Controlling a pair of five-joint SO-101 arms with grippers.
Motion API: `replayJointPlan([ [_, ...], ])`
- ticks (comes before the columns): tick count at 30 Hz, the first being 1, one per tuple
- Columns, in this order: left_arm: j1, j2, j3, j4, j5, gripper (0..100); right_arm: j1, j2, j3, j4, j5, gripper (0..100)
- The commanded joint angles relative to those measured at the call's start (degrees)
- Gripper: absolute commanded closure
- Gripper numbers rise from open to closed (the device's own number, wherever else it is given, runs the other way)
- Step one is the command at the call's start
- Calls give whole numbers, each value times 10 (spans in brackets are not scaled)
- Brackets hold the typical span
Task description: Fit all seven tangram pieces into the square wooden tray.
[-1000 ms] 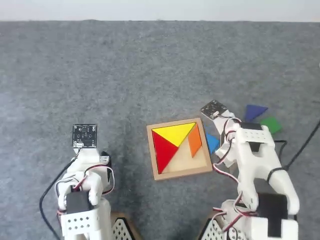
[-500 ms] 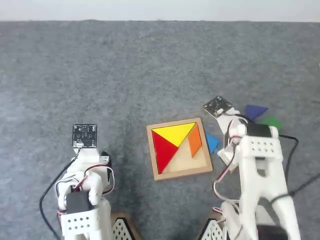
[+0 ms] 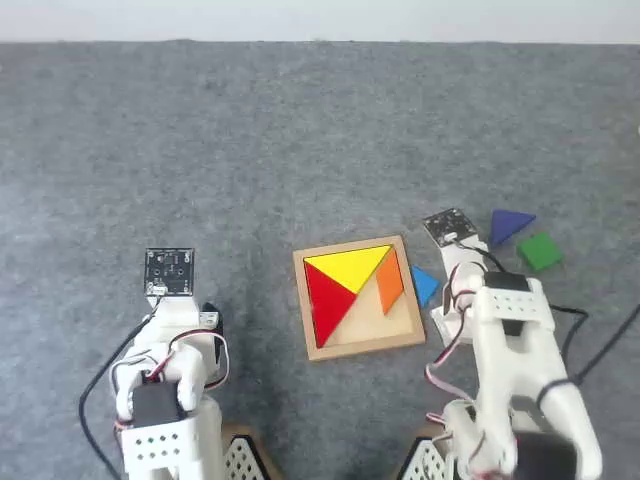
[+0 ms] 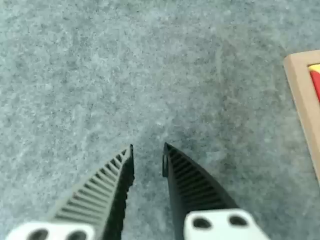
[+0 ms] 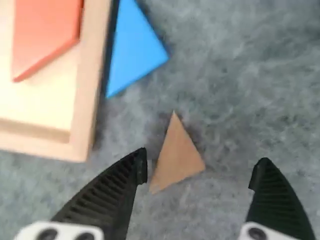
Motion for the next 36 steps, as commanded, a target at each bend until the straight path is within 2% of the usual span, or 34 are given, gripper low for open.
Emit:
replayJointPlan([
  [1, -3, -11, -7, 2, -1, 907, 16, 59, -40, 6, -10, 670],
  [4, -2, -11, -7, 2, -1, 907, 30, 109, -78, 24, -25, 693],
  [10, -3, -11, -7, 2, -1, 907, 30, 131, -102, 24, -36, 846],
  [23, -3, -11, -7, 2, -1, 907, 25, 9, -105, 35, -37, 891],
  [27, -3, -11, -7, 2, -1, 907, -27, -52, -106, 70, -34, 891],
  [33, -3, -11, -7, 2, -1, 907, -146, -91, -163, 93, -33, 891],
  [36, -3, -11, -7, 2, -1, 907, -202, -70, -235, 116, 10, 892],
])
